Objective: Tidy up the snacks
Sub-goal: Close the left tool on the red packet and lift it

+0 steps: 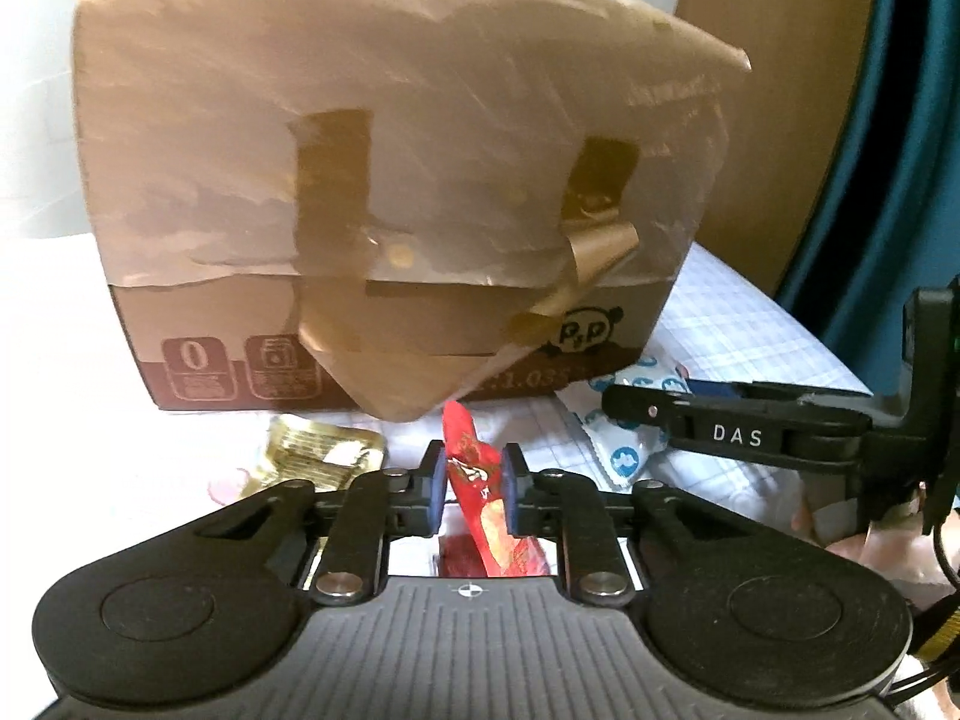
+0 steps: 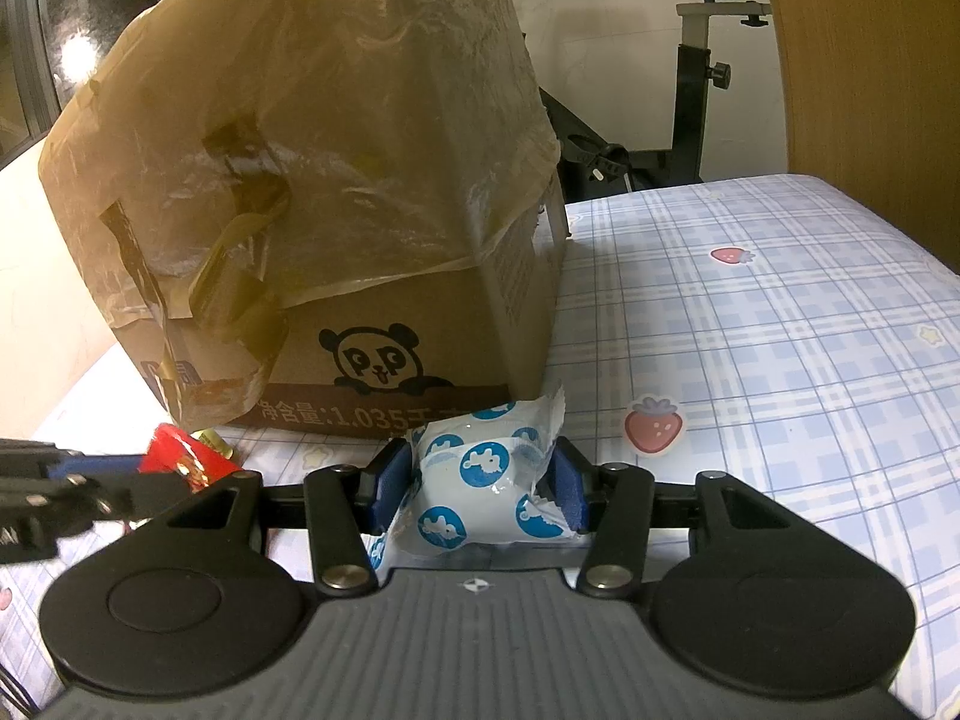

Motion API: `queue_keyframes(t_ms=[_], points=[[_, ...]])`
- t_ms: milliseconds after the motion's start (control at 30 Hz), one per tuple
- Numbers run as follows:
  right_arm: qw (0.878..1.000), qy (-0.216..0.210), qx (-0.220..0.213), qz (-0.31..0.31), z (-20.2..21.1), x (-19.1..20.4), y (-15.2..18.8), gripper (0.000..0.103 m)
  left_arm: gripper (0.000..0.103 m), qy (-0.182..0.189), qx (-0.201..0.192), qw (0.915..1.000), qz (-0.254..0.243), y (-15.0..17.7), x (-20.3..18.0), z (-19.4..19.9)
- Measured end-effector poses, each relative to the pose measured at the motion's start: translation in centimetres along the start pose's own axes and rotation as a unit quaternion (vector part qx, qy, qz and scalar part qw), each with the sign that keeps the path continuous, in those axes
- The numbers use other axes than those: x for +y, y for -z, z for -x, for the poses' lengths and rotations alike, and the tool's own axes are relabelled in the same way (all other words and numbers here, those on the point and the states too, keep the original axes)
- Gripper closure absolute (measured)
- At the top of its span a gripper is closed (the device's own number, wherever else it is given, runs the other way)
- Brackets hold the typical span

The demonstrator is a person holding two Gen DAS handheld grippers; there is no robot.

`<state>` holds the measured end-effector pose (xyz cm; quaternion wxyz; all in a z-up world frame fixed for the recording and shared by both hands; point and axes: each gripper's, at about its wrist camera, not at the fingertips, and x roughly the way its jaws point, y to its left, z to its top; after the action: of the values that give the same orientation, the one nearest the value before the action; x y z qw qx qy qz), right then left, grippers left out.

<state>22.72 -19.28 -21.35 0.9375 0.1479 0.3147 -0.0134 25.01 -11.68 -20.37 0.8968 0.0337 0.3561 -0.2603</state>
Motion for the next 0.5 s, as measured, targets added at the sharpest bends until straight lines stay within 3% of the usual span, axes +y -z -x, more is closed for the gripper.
queue_keyframes(t_ms=[500], points=[[1.0,0.011,-0.004,0.003,0.5,0.2,0.2,0.052,0.1,0.014,-0.02,0.9985,0.049,0.2,2.7,2.9]])
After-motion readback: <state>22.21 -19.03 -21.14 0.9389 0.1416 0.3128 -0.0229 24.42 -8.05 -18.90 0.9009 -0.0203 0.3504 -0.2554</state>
